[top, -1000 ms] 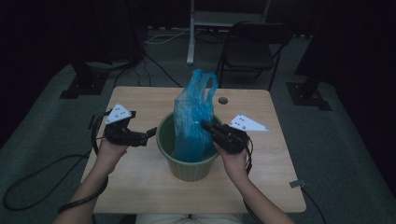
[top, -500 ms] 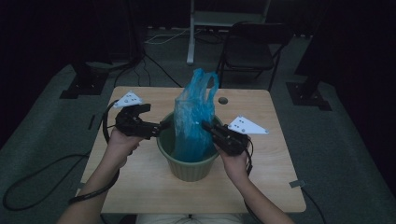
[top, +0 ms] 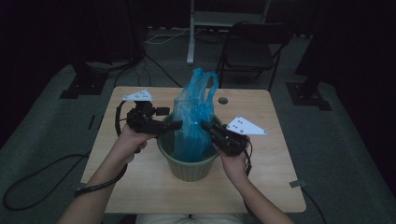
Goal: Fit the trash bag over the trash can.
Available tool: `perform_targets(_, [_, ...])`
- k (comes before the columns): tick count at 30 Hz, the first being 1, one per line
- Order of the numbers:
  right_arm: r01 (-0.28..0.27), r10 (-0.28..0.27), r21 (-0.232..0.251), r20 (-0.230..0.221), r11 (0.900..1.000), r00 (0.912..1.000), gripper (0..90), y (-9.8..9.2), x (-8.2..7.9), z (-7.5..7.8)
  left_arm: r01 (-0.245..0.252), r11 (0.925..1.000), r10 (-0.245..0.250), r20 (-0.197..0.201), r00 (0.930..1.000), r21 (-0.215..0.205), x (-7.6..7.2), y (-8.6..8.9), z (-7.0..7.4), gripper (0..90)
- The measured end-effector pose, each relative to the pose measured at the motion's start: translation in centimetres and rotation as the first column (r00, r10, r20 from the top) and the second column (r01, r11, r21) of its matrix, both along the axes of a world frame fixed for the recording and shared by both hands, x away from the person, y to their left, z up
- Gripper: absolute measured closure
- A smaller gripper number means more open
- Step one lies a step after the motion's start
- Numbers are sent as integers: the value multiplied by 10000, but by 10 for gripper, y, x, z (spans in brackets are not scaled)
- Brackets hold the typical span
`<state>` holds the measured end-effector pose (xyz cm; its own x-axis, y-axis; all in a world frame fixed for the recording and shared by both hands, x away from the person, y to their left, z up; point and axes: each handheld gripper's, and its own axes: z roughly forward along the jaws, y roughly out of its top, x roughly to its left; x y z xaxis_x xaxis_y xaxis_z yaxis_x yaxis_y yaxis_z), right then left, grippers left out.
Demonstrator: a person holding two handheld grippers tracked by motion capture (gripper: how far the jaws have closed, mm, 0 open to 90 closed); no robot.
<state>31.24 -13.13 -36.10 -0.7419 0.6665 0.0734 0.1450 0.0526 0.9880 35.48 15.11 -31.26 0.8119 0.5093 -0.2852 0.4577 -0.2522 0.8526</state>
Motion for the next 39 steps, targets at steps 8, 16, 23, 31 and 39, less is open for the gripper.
perform_targets(8, [95,-95,52,-137,9999,9999,868,-4,1,-3,410,9989,-393,638,9972,-248,-8,-6,-6,818])
perform_targets(16, [84,-81,369,-78,9993,9999,863,-18,-13,-3,388,9991,-407,1248,9914,174,-27,0,-6,900])
perform_targets(23, [171,-139,774,-414,9969,9990,850,-44,-36,-13,628,9973,-675,1343,9886,389,-47,11,-15,900])
perform_targets(31, [468,-288,1204,-1472,9916,9887,863,-76,-68,-47,741,9942,-837,1275,9883,786,-69,25,-32,900])
perform_targets(39, [395,33,1412,-2905,9892,9569,881,-82,-87,-90,1021,9915,-1097,960,9893,808,-77,28,-49,900])
